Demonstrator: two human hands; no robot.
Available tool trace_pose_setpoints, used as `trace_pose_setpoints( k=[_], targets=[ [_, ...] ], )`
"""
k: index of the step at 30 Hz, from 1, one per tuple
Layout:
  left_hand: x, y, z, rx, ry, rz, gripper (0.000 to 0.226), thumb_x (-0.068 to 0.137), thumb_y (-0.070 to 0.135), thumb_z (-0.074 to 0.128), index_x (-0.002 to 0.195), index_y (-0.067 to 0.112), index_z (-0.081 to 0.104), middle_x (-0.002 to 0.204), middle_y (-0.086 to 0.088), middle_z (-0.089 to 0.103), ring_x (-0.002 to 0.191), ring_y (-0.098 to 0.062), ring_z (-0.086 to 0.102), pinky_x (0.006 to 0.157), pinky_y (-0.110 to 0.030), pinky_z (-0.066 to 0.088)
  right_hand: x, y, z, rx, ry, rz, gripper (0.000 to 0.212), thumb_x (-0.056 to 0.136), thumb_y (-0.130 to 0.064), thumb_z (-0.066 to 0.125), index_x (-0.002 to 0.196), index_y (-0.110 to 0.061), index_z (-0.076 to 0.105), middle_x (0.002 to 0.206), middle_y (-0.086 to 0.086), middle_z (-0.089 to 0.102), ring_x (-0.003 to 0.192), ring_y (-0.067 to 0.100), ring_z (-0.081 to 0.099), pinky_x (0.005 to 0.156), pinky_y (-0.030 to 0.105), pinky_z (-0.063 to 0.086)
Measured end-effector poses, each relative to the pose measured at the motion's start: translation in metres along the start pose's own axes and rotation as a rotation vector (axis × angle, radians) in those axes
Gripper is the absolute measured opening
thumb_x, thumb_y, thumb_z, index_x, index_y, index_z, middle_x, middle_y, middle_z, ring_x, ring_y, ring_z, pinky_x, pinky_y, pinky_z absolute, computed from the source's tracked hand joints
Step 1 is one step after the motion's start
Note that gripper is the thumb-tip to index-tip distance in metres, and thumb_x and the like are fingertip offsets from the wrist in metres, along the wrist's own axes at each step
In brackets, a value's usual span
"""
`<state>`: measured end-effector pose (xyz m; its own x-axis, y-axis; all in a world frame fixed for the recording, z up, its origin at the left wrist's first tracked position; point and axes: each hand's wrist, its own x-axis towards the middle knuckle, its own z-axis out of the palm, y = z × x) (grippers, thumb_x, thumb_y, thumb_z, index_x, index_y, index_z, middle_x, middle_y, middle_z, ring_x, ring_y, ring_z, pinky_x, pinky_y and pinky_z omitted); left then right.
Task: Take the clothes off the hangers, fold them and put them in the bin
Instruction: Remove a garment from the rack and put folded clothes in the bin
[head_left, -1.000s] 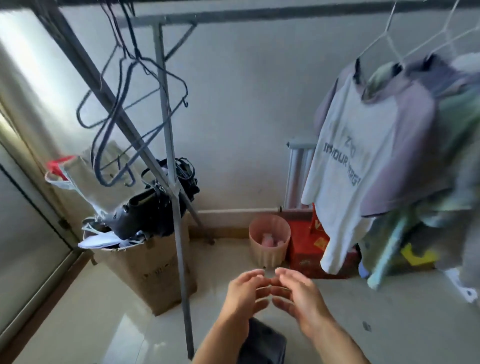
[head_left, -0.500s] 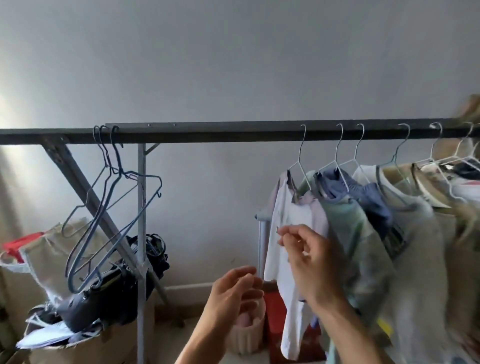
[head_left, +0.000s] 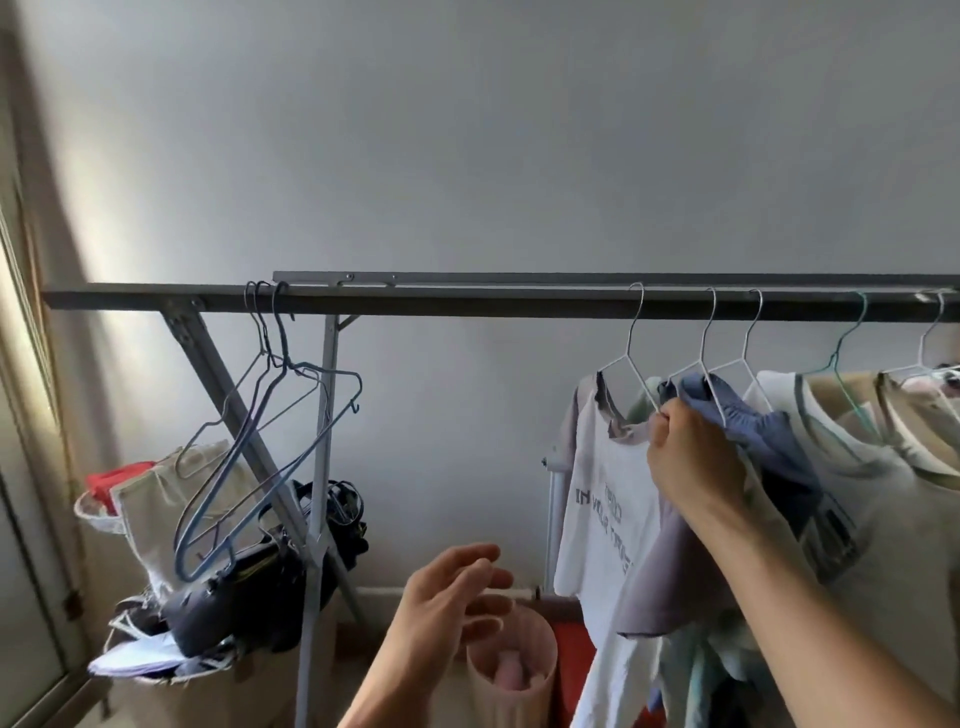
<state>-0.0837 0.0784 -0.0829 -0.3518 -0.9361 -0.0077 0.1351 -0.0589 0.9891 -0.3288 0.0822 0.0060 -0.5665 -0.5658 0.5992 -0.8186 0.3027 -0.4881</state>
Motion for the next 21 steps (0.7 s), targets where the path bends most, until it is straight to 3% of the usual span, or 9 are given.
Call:
trace_pose_setpoints(
  k=[3, 7, 13, 15, 18, 21],
  targets=[
    [0.002, 0.003, -0.004, 0.018, 0.028, 0.021, 0.018, 0.099, 0.014, 0.054, 0.105, 0.015, 0.071, 0.093, -0.009, 0.076, 0.079, -0.022, 0.071, 0.079, -0.038, 0.055, 0.007, 0.001, -0.006, 0.098, 0.067, -0.082, 0.024, 0.102, -0.018, 0.038, 0.094, -0.004, 0.056, 0.092, 0.02, 0.067, 0.082, 0.034, 0.06, 0.065, 0.031, 0.034],
    [0.005, 0.016, -0.002, 0.053, 0.062, 0.107, 0.018, 0.099, 0.015, 0.054, 0.107, 0.016, 0.07, 0.093, -0.006, 0.076, 0.081, -0.019, 0.071, 0.077, -0.033, 0.055, 0.012, 0.001, -0.021, 0.394, 0.011, -0.27, 0.027, 0.098, -0.018, 0.051, 0.071, -0.016, 0.051, 0.062, -0.001, 0.054, 0.058, 0.02, 0.052, 0.051, 0.029, 0.036],
    [0.018, 0.059, -0.013, 0.227, 0.182, 0.391, 0.02, 0.098, 0.011, 0.054, 0.102, 0.022, 0.07, 0.091, 0.0, 0.075, 0.085, -0.016, 0.069, 0.072, -0.021, 0.051, -0.014, 0.012, -0.043, 0.609, -0.307, -0.433, 0.021, 0.086, -0.033, 0.062, 0.086, -0.015, 0.073, 0.075, -0.002, 0.073, 0.07, 0.007, 0.069, 0.064, 0.022, 0.055],
    [0.027, 0.071, -0.021, 0.392, 0.233, 0.53, 0.022, 0.098, 0.014, 0.056, 0.105, 0.032, 0.068, 0.107, 0.004, 0.07, 0.098, -0.011, 0.065, 0.076, -0.013, 0.048, -0.022, 0.015, -0.047, 0.656, -0.345, -0.446, 0.023, 0.084, -0.038, 0.065, 0.085, -0.018, 0.075, 0.079, -0.006, 0.075, 0.073, 0.006, 0.07, 0.068, 0.021, 0.056],
    [0.039, 0.085, -0.039, 0.729, 0.217, 0.632, 0.031, 0.097, 0.022, 0.058, 0.125, 0.033, 0.061, 0.124, 0.011, 0.059, 0.115, -0.006, 0.053, 0.098, -0.025, 0.043, -0.031, 0.016, -0.05, 0.69, -0.34, -0.494, 0.023, 0.082, -0.05, 0.067, 0.086, -0.029, 0.074, 0.075, -0.014, 0.074, 0.07, 0.001, 0.069, 0.066, 0.01, 0.051],
    [0.041, 0.094, -0.054, 0.784, 0.048, 0.558, 0.028, 0.096, 0.024, 0.061, 0.123, 0.027, 0.066, 0.114, 0.012, 0.07, 0.111, -0.003, 0.061, 0.105, -0.034, 0.045, -0.038, 0.013, -0.051, 0.733, -0.367, -0.521, 0.005, 0.081, -0.033, 0.07, 0.08, -0.037, 0.073, 0.072, -0.015, 0.073, 0.067, 0.0, 0.068, 0.066, 0.006, 0.049]
  ],
)
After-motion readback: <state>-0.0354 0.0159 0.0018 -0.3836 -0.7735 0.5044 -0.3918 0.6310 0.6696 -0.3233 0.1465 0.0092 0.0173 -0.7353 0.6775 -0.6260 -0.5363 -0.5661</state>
